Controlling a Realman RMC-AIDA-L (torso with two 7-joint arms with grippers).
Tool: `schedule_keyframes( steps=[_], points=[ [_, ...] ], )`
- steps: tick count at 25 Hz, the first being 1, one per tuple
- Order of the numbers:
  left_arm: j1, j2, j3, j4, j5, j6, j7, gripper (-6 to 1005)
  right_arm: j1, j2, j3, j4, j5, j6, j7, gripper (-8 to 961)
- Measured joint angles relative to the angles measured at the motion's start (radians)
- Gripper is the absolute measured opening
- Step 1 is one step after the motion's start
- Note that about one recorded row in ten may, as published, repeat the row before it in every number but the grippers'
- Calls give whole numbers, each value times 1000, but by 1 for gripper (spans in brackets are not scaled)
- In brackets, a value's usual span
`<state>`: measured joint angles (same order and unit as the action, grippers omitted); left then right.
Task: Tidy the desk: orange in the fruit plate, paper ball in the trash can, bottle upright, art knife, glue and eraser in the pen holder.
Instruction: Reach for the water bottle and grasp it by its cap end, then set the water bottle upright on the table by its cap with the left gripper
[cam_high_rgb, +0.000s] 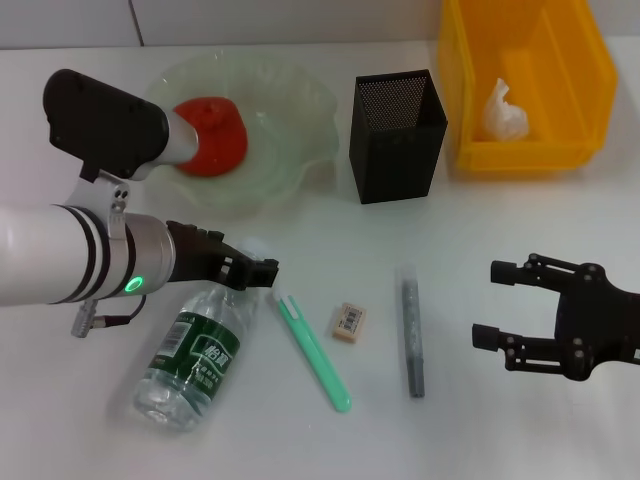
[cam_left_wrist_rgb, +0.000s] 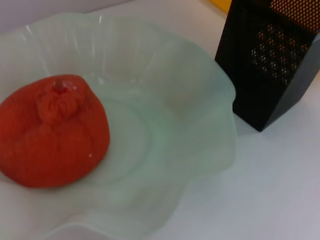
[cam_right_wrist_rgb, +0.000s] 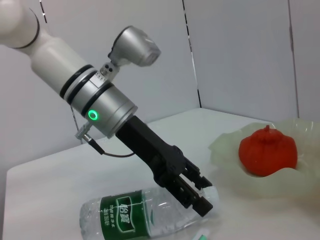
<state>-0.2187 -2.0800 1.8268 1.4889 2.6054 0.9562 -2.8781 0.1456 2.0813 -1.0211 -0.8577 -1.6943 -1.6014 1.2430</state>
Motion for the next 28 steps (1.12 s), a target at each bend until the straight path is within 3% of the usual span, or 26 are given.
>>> schedule_keyframes(
  steps=[5, 11, 22, 23, 24, 25, 27, 28],
  points=[
    [-17, 0, 16, -33, 4, -21, 0, 820, 0, 0, 0, 11, -1, 3, 0, 808],
    [-48, 2, 19, -54, 2, -7, 8, 724, 2, 0, 1, 15, -1, 3, -1, 808],
    [-61, 6, 20, -37, 13, 27, 28, 459, 2, 0, 1, 16, -1, -2, 0, 809],
    [-20, 8, -2, 46, 12, 48, 80, 459, 2, 0, 2, 16, -1, -5, 1, 809],
    [-20, 8, -2, 46, 12, 48, 80, 459, 2, 0, 2, 16, -1, -5, 1, 809],
    [23, 9, -44, 106, -19, 65, 164, 458, 2, 0, 2, 16, -1, -5, 2, 808],
    [23, 9, -44, 106, -19, 65, 164, 458, 2, 0, 3, 16, -1, -5, 5, 808],
    [100, 12, -143, 160, -165, 79, 362, 458, 2, 0, 3, 16, -1, -6, 5, 808]
  ],
)
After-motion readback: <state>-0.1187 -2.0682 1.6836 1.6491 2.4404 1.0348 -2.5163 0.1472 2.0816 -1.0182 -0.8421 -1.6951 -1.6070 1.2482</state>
